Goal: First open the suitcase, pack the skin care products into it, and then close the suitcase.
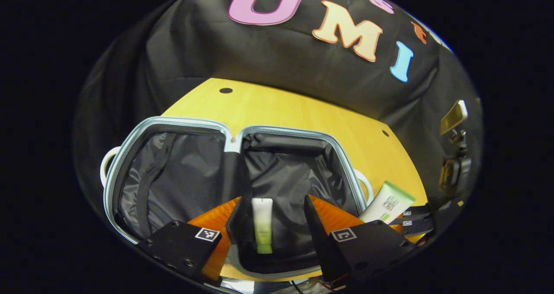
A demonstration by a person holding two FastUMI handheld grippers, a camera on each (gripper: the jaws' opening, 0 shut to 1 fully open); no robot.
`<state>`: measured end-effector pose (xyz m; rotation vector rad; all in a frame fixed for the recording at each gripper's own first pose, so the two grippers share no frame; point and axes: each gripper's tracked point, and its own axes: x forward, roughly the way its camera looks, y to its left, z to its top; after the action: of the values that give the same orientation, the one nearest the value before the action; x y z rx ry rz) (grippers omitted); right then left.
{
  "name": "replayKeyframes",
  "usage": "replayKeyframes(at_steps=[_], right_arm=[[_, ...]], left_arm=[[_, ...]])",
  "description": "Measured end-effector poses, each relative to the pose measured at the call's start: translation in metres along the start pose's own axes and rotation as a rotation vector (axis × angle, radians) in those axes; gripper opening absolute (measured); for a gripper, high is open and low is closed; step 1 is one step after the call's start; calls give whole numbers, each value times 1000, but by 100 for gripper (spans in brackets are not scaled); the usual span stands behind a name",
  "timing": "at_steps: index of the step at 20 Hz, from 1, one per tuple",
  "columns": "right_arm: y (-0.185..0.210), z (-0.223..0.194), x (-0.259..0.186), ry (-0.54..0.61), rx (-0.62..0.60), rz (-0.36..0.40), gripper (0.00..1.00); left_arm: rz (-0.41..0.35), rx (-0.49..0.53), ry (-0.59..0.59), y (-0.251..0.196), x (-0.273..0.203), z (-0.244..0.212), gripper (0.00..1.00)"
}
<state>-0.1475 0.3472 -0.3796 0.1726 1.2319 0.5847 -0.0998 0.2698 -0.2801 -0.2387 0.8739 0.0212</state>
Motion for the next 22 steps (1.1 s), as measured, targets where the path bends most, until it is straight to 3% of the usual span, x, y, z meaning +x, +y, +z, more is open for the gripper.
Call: replayKeyframes(at_steps=[3,4,6,7,10,12,13,17,22], right_arm=[[-3,-1,12,15,-4,-53,19],[-4,0,12,11,-2,-60,29],[5,9,13,-15,18,-39,36],[8,15,12,-32,29,-30,32],[15,28,10,-81,51,-12,91],[17,39,-1,-132,47,-6,92],[18,45,-5,-157,48,-1,98],[17,64,-21,-234,50,-9,98],[3,79,-39,-299,73,-55,98]], left_arm=[[57,-28,-38,40,-10,12,78],[83,-40,-49,57,-14,16,78],[145,-78,-75,93,-23,23,78],[179,-98,-100,111,-26,29,79],[271,-126,-149,162,-43,41,89],[332,-130,-174,195,-52,50,90],[359,-136,-182,209,-56,53,90],[444,-176,-181,268,-71,58,94],[491,-224,-105,331,-57,40,94]])
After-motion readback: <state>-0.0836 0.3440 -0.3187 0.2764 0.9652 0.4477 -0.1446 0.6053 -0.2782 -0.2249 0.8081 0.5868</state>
